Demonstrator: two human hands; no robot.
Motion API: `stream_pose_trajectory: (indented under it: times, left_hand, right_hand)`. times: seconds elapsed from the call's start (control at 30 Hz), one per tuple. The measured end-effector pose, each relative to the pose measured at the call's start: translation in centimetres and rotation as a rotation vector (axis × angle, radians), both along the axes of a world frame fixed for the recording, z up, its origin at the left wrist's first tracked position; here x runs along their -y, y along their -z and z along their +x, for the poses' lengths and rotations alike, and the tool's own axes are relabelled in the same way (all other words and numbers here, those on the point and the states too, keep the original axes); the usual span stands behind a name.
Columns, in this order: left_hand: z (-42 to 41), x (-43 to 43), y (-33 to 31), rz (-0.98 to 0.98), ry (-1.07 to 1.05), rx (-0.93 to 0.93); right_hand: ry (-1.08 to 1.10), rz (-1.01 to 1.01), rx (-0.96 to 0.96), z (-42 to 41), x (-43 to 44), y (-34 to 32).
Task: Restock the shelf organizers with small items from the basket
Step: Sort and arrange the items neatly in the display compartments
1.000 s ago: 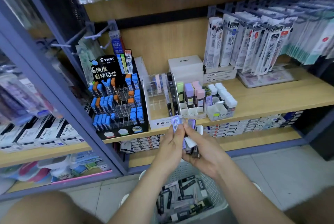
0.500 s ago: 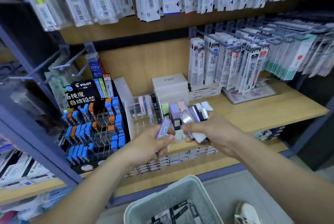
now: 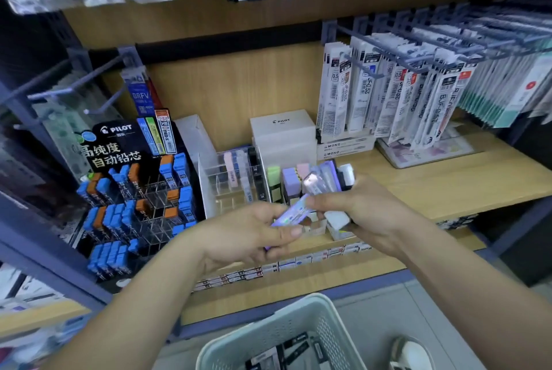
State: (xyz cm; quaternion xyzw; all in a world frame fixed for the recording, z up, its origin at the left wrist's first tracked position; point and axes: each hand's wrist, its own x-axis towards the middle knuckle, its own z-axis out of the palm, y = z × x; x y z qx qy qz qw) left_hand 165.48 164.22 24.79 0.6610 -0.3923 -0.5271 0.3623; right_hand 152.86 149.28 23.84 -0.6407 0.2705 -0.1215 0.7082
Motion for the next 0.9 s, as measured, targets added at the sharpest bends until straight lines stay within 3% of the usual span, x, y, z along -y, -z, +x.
stream_pose_trajectory:
  times: [0.17, 0.43, 0.6, 0.7, 0.77, 0.9]
  left_hand:
    - [1.9, -0.3, -0.3, -0.22, -0.459, -0.164]
    - [0.1, 1.7, -0.2, -0.366, -0.623, -0.087]
    - [0.6, 4.3, -0.9, -0.414, -0.664, 0.221]
    - [0.0, 6.5, -0.3, -0.418, -0.525, 0.564]
    - [-0.8, 7.7, 0.7, -0.41, -0.418, 0.776]
    - [-1.9, 9.5, 2.4, -0.377, -0.314, 0.987]
  right_hand:
    - [0.062, 0.062, 0.004, -0.6, 0.9, -0.1]
    - [-0.036, -0.021, -0.068, -1.7, 1.3, -0.8]
    - [0.309, 0.087, 0.057, -3.5, 4.7, -2.4]
    - [0.493, 0.136, 0.101, -4.9, 6.7, -2.7]
    - [0.502, 0.145, 0.089, -5.3, 7.2, -2.4]
    - [0.452, 0.132, 0.063, -5.5, 7.2, -1.9]
